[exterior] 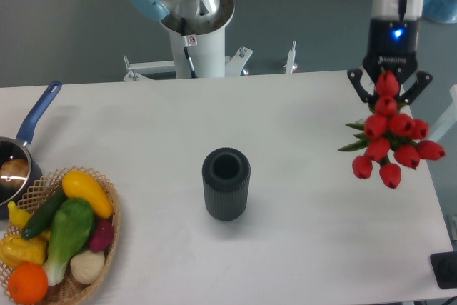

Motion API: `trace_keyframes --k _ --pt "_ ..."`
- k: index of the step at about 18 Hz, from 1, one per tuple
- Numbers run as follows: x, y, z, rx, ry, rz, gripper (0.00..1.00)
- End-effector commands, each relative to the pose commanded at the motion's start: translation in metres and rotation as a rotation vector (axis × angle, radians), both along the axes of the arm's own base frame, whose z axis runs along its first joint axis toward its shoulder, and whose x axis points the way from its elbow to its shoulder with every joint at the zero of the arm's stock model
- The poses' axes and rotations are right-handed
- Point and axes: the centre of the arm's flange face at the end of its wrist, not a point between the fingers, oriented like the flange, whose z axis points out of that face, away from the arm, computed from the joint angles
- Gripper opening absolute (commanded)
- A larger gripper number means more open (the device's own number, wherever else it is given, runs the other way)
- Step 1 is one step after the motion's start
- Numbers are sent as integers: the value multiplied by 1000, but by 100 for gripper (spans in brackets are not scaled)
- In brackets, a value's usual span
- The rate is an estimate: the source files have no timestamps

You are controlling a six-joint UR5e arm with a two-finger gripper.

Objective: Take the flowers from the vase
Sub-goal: 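Carry the tulip bunch away from the vase and hold it aloft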

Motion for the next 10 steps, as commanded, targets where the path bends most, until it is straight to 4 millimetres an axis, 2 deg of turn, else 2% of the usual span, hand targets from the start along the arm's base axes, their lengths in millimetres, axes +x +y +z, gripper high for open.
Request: trace_keyframes --k 3,5,10 --pt "-6 8 -23 -142 39 -116 0" --pt "-9 12 -36 -220 19 -120 0" --pt "-13 47 -75 -368 -22 -155 0"
